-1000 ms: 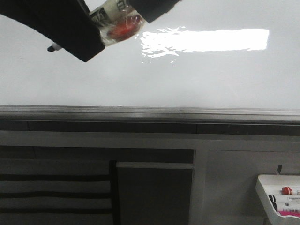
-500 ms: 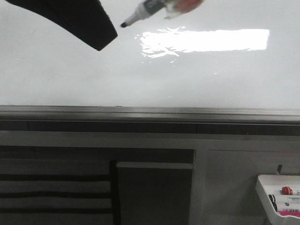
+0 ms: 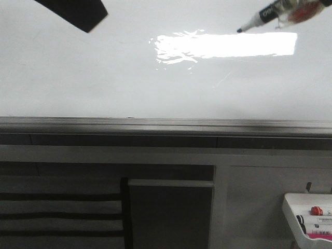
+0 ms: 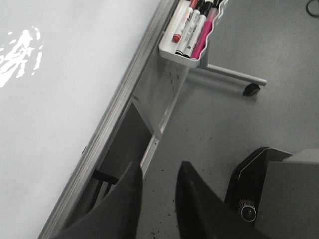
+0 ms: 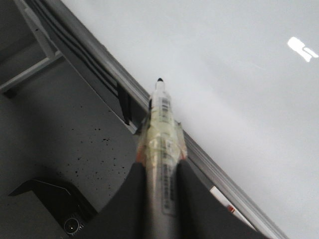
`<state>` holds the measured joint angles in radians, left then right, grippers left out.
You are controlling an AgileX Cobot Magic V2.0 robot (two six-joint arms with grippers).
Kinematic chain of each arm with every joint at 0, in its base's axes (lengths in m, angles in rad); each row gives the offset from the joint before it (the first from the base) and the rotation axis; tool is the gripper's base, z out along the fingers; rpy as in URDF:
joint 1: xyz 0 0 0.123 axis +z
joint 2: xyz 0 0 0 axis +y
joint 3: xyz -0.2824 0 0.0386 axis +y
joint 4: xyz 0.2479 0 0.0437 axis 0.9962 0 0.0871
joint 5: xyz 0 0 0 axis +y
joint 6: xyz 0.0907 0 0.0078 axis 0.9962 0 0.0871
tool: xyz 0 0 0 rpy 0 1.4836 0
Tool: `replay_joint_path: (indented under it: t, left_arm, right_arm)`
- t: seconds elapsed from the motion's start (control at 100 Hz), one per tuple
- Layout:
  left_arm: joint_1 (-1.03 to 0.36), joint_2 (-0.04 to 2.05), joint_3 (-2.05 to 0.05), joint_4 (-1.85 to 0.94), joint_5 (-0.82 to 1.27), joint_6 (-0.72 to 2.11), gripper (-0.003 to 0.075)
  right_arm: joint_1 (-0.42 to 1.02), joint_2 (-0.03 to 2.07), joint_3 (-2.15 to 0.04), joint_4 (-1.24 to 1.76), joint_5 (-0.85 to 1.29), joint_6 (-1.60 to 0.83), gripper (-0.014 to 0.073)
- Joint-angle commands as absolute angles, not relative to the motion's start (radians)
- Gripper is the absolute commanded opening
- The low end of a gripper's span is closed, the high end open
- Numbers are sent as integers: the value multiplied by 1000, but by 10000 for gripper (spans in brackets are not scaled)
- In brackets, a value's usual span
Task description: Write number 3 on whiteboard
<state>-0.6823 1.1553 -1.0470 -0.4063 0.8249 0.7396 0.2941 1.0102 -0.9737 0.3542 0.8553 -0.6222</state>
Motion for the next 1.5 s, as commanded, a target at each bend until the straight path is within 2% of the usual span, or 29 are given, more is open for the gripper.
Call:
replay_joint_path:
  t: [0.0, 0.28, 0.48, 0.59, 0.75, 1.07, 1.409, 1.489]
  left_arm:
    - [-650, 1064, -1024, -471, 775, 726, 102]
    - [-609, 899, -838, -494, 680, 726, 42]
    - [-609, 883, -819, -494, 673, 726, 5]
    - [-609, 883, -819, -496, 668, 726, -14]
    - [-609, 883, -819, -496, 657, 726, -19]
    - [-609, 883, -819, -491, 627, 726, -19]
    - [-609, 883, -819, -472, 624, 726, -19]
    - [-609, 883, -819, -472, 615, 726, -19]
  right_arm:
    - [283, 992, -952, 381, 721, -606, -71]
    - [287, 1059, -940, 589, 649, -609, -71]
    - [287, 1206, -1116, 598, 786, -609, -71]
    - [297, 1294, -1226, 564, 850, -593, -71]
    - [398, 1364, -1305, 363, 805, -485, -71]
    - [413, 1426, -1311, 338, 708, -485, -71]
    - [340, 1376, -1259, 326, 792, -418, -71]
    - [378, 1380, -1206, 338, 703, -418, -71]
